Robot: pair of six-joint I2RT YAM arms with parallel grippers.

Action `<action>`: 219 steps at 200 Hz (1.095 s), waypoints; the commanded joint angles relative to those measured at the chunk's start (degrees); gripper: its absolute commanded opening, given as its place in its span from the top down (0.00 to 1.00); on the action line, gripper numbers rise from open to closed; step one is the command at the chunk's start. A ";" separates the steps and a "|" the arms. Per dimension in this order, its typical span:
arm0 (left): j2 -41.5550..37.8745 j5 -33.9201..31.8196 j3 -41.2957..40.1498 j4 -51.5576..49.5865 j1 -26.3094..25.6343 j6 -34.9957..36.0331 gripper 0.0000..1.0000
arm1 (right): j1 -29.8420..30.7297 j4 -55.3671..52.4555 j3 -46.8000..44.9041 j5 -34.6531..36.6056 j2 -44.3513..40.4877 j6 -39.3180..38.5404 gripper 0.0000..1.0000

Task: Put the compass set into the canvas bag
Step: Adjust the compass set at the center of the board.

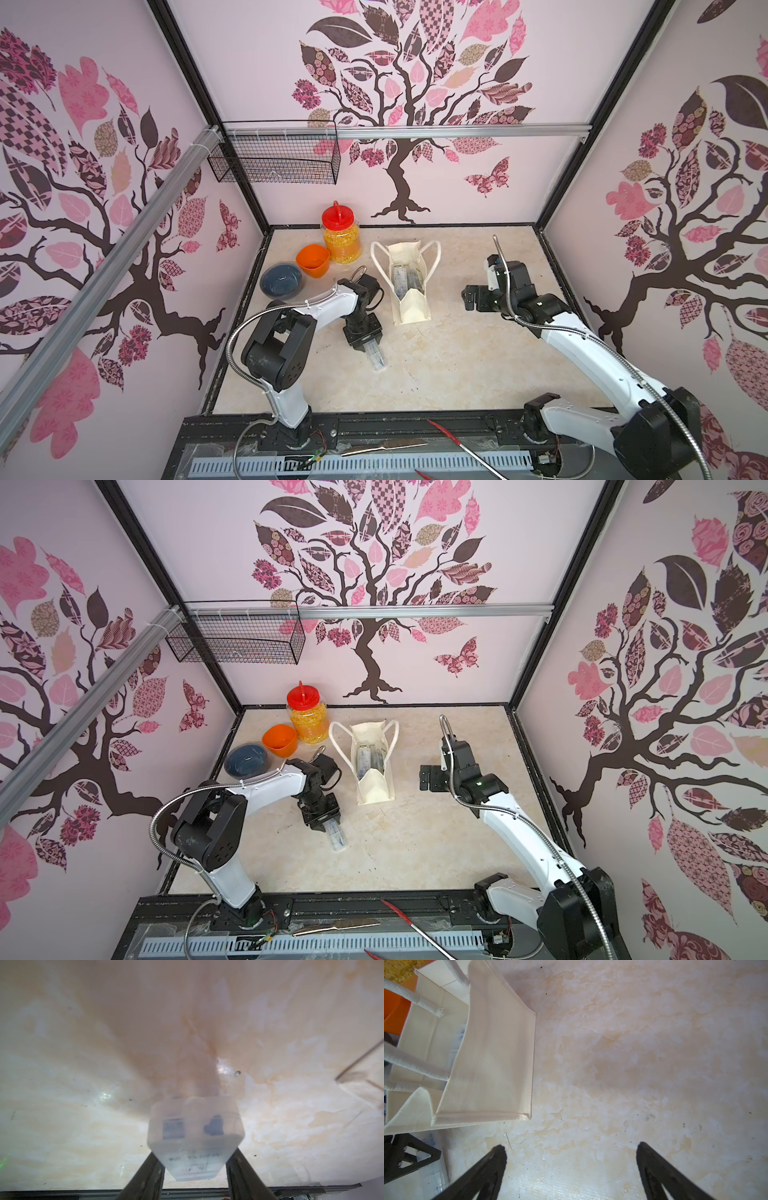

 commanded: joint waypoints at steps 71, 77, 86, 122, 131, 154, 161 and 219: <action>-9.15 -10.60 6.70 -5.33 0.70 3.45 0.52 | -0.21 -0.84 3.22 0.11 -1.05 0.02 0.00; -9.32 -10.95 7.21 -5.49 1.01 3.71 0.52 | -0.21 -0.89 3.13 0.09 -1.06 0.00 0.00; -9.58 -11.07 7.73 -5.51 1.63 4.31 0.52 | -0.19 -0.89 3.03 0.05 -1.07 -0.02 0.00; -9.85 -11.73 9.83 -6.34 3.00 6.26 0.52 | -0.19 -0.81 2.77 0.02 -0.96 0.02 0.00; -10.11 -11.73 10.32 -6.38 3.17 6.81 0.52 | -0.25 -0.76 2.72 0.04 -0.96 -0.01 0.00; -10.42 -11.40 9.25 -4.74 3.74 7.16 0.52 | -0.21 -0.63 2.68 -0.20 -0.77 0.18 0.00; -10.07 -10.70 8.73 -4.47 4.17 7.24 0.52 | -0.21 -0.54 2.68 -0.40 -0.70 0.25 0.00; -2.64 -8.35 9.88 -3.81 7.47 12.39 0.52 | -0.19 -0.79 2.70 -0.24 -0.75 0.16 0.00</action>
